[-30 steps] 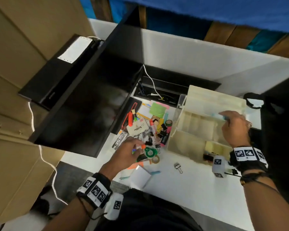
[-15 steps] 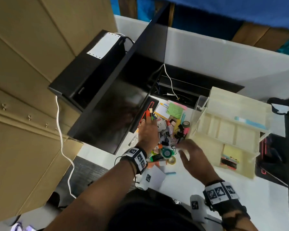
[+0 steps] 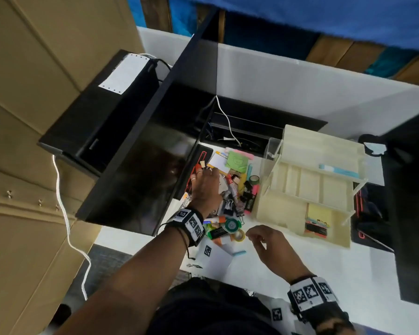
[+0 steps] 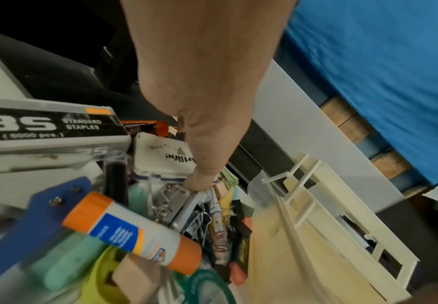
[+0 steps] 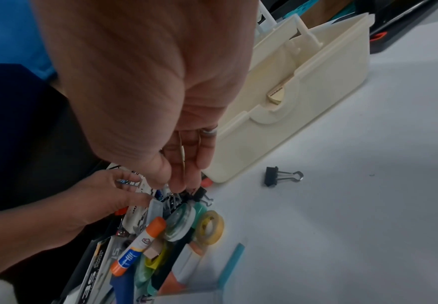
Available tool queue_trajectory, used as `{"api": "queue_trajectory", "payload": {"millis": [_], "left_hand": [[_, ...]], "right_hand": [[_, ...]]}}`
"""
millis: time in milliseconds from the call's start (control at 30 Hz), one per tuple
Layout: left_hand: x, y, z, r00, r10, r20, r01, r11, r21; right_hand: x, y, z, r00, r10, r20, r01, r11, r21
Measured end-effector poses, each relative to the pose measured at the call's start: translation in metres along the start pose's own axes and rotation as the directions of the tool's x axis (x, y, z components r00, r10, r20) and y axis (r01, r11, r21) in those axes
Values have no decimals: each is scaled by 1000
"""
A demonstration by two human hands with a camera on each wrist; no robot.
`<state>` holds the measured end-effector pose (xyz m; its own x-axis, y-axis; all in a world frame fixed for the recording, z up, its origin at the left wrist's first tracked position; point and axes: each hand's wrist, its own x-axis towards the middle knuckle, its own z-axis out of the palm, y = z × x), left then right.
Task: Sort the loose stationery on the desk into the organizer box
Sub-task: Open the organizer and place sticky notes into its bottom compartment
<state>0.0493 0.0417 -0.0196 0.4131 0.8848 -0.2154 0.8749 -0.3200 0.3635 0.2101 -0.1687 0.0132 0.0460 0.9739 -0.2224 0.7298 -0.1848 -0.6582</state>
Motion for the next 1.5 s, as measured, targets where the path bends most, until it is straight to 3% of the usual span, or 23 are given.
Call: {"api": "queue_trajectory", "payload": {"millis": [167,267,367,467,533,667,733,800,933,1033,1200,1367,1500], "left_hand": [[-6,13,-14,996,19,-92,-35,985,-170],[-22,40,-33,993,0,-121,-45,931,-364],[-42,79,-42,999,9,-43,-31,848,-530],[-55,113,-31,998,44,45,-9,811,-584],[-57,125,-22,995,75,63,-22,800,-600],[-53,121,-6,972,166,165,-55,845,-531],[-54,109,0,957,200,209,-86,886,-455],[-57,96,5,948,213,235,-96,899,-427],[-65,76,5,945,184,270,-61,911,-408],[-71,60,3,935,192,298,-48,901,-431],[-85,21,-6,941,164,295,-9,887,-462],[-102,-29,-8,997,-17,71,34,970,-240],[-107,-48,-1,972,-229,47,232,971,-55]], "right_hand": [[3,-4,-4,999,21,-35,-19,999,40],[6,-9,-9,991,57,-118,-42,991,127],[12,-21,-17,966,198,-168,-129,929,347],[21,-20,-22,916,344,-207,-227,868,442],[19,-11,-28,879,442,-180,-265,766,586],[3,19,-53,808,589,-21,-265,396,879],[-1,35,-67,768,631,113,-328,236,915],[-1,48,-83,751,621,227,-403,159,901],[-11,65,-104,750,560,351,-527,186,829],[-17,70,-103,750,558,355,-535,196,822],[6,79,-97,660,681,317,-498,80,864],[35,87,-96,582,753,308,-590,130,797],[46,89,-87,522,787,329,-686,158,710]]}}
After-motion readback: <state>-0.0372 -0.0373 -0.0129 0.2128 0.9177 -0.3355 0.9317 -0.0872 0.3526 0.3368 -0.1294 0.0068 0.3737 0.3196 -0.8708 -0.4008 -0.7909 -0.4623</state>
